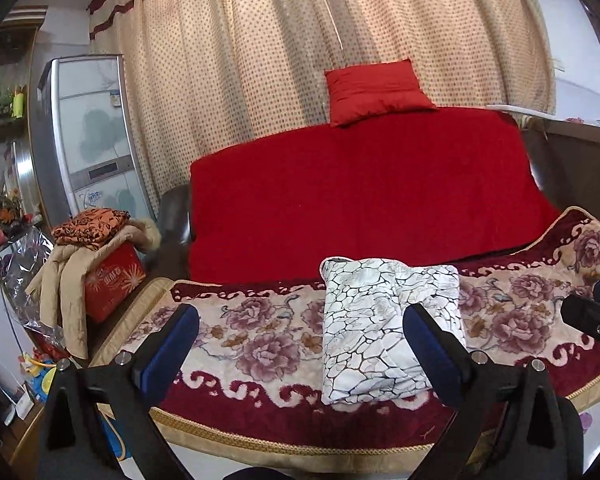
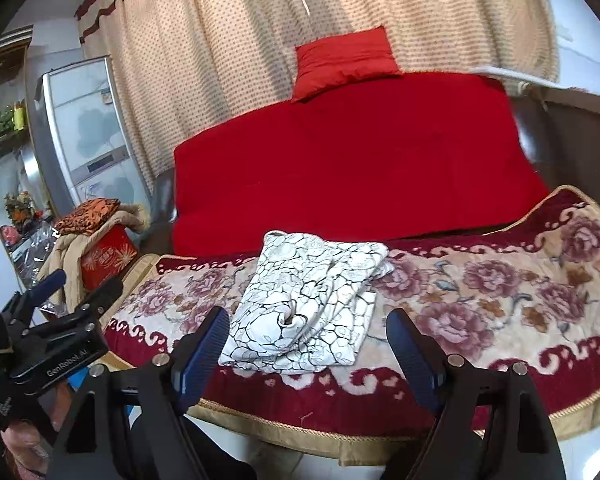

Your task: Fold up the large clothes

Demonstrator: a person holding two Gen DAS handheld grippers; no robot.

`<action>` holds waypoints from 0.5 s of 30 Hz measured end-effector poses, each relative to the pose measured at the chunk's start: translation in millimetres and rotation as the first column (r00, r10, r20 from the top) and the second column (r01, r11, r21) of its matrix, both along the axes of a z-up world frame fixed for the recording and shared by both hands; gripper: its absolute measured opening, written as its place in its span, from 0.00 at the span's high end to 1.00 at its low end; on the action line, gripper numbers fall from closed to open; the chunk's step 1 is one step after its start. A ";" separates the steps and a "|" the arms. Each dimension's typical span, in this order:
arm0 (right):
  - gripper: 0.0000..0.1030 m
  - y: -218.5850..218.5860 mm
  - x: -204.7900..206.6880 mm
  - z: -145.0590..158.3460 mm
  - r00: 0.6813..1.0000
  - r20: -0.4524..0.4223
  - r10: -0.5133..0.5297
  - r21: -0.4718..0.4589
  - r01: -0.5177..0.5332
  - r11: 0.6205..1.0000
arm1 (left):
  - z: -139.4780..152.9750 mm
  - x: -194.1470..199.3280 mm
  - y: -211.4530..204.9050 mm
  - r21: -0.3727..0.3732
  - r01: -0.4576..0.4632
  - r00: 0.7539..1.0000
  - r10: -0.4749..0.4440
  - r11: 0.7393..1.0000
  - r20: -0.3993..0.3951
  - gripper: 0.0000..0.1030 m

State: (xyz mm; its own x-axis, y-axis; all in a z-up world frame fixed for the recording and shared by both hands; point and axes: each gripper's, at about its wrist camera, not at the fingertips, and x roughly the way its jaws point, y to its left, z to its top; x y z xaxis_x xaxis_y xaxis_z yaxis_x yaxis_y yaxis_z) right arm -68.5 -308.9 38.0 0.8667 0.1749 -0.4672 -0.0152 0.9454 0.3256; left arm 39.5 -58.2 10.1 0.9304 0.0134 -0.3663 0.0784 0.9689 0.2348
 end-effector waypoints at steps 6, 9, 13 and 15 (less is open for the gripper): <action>0.19 8.5 -28.9 14.1 0.999 0.034 -0.022 -0.034 0.024 0.999 | 6.5 -19.7 -0.8 0.009 -0.009 1.000 0.009 1.000 0.018 0.01; 0.19 12.1 -38.4 20.5 0.998 0.052 -0.026 -0.056 0.029 0.998 | 11.3 -27.9 0.1 0.010 -0.020 0.999 0.019 1.000 0.030 0.01; 0.19 14.0 -44.4 24.9 0.998 0.052 -0.032 -0.043 0.035 0.998 | 18.3 -37.8 2.8 0.009 -0.039 0.998 0.038 0.999 0.051 0.01; 0.19 15.3 -46.3 25.5 0.998 0.049 -0.039 -0.036 0.041 0.999 | 21.2 -41.5 4.8 0.006 -0.045 0.997 0.045 0.999 0.057 0.01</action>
